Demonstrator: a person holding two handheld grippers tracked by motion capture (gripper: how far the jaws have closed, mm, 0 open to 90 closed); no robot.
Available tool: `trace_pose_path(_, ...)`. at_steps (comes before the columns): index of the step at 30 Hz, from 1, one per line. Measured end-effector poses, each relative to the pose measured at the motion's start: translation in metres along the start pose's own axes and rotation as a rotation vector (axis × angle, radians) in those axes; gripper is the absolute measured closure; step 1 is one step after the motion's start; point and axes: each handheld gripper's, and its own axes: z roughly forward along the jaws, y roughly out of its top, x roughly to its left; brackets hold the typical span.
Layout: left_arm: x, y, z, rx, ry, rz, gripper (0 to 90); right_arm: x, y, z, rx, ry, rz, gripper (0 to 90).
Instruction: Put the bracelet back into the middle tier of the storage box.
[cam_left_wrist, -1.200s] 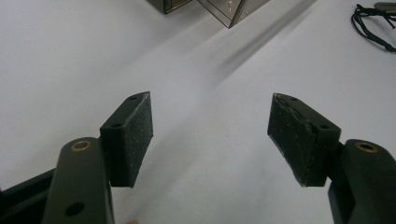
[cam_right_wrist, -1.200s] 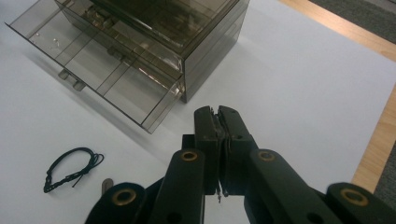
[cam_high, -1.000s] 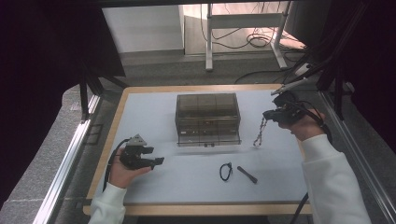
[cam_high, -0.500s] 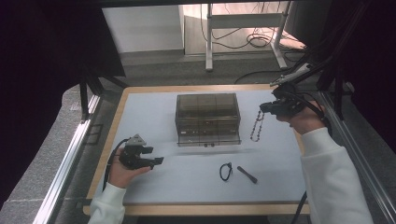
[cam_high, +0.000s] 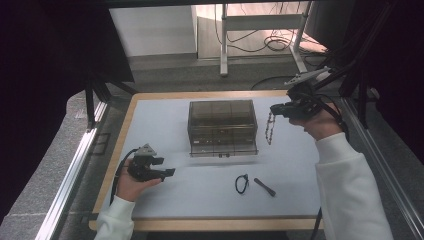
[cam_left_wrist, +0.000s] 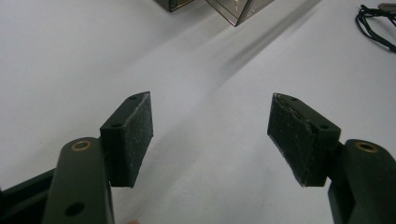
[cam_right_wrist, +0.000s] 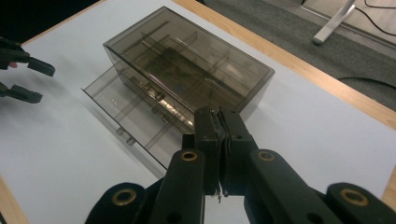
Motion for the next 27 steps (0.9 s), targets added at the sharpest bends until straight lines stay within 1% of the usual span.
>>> trace_pose_path(6, 0.000, 0.000, 0.000, 0.001, -0.001, 0.001, 31.6, 0.007, 0.009, 0.005, -0.009, 0.020, -0.020, 87.5)
trace_pose_path(11, 0.000, 0.000, 0.000, 0.005, 0.000, 0.006, 31.6, 0.015, 0.017, 0.011, -0.019, 0.047, -0.036, 87.5)
trace_pose_path(14, 0.000, 0.000, 0.000, 0.005, 0.000, 0.006, 31.6, 0.020, 0.021, 0.015, -0.024, 0.055, -0.046, 87.5)
trace_pose_path(16, 0.000, 0.000, 0.000, 0.001, 0.000, 0.001, 31.6, 0.024, 0.024, 0.019, -0.028, 0.060, -0.052, 87.5)
trace_pose_path(17, 0.001, 0.000, 0.000, 0.000, 0.000, 0.001, 31.6, 0.026, 0.026, 0.021, -0.029, 0.070, -0.057, 87.5)
trace_pose_path(27, 0.000, 0.000, -0.001, 0.000, 0.000, 0.002, 31.6, 0.043, 0.038, 0.040, -0.039, 0.111, -0.088, 87.5)
